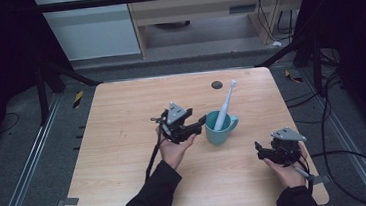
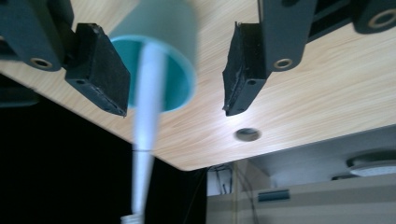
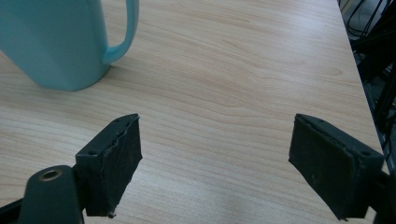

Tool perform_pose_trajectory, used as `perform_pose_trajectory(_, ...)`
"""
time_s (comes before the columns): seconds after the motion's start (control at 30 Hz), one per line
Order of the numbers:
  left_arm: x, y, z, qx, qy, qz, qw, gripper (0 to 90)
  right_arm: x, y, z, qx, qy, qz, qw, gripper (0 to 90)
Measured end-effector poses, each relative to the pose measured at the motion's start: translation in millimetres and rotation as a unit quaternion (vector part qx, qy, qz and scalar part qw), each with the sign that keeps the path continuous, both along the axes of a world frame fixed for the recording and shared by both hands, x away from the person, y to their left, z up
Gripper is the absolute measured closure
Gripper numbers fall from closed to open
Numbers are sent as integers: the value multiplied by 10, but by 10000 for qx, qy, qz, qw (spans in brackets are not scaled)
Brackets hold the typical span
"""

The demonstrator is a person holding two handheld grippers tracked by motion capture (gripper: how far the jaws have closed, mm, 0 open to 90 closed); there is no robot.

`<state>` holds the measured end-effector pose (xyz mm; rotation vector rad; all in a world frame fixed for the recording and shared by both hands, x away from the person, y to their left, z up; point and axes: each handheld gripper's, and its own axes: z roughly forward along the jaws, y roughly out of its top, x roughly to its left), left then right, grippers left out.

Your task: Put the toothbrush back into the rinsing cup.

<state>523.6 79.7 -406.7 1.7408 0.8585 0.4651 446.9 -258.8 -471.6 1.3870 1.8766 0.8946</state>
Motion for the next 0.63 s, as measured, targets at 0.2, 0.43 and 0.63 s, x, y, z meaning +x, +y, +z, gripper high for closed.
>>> perform_pose_trajectory(0.2,68,434,-63,353,125,333,9987,357,7,-14,0,19,11,-39,10000,165)
perform_pose_trajectory(0.43,-19,883,-244,799,254,640,9944,327,-1,-28,7,2,-14,-66,10000,163)
perform_pose_trajectory(0.63,-143,1274,-403,982,435,880,9903,320,0,-24,6,-8,-9,-70,10000,161)
